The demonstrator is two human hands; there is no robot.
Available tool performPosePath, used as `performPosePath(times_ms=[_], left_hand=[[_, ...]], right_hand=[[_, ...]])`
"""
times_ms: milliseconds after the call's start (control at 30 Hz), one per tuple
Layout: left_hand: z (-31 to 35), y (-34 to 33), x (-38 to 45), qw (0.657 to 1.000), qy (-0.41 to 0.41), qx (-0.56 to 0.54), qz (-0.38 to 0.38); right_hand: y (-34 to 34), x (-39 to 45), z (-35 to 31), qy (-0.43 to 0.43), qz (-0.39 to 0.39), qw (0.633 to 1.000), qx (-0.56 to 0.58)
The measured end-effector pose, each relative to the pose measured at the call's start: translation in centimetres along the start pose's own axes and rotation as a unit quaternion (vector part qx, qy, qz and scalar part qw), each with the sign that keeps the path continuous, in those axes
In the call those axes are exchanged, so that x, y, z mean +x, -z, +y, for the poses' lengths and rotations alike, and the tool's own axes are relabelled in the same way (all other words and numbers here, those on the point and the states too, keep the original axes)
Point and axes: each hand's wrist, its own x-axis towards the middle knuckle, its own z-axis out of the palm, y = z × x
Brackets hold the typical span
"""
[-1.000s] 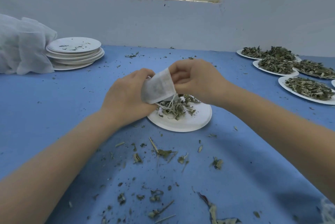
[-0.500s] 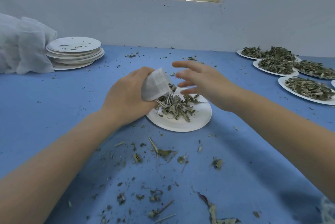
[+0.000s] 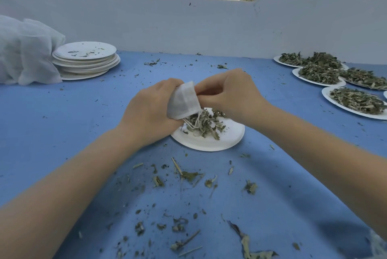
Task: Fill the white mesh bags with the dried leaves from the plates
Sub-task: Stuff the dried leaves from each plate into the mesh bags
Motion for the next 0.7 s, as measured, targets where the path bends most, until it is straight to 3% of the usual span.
performPosePath(times_ms=[100,167,333,433,500,600,700], left_hand=[[0.4,-0.3,-0.1,1.0,-0.018,0.008,-0.006],[0.6,-0.4,-0.2,1.0,-0.023,0.0,-0.013],[0.0,0.1,0.1,1.0,0.003,-0.002,-0.015],[-0.7,0.4,0.3,0.999,0.038,0.007,-0.007],[-1.0,0.5,0.3,0.999,0.05,0.013,0.001],[-1.4,0.4,0.3,0.998,0.055,0.022,0.013],[-1.5,0.3,0.4,0.998,0.056,0.019,0.014]], right_hand=[[-1.0,0.2,-0.6,0.05,-0.019,0.993,-0.107],[-1.3,0.4,-0.9,0.059,-0.052,0.99,-0.117],[0.1,0.5,-0.9,0.041,-0.162,0.986,-0.026],[1.7,0.7,0.1,0.032,-0.103,0.993,0.051],[2.0,0.8,0.8,0.003,-0.056,0.998,-0.038],[1.1,0.5,1.7,-0.05,-0.134,0.967,-0.212],[-0.5,0.1,2.1,-0.046,-0.179,0.939,-0.292]])
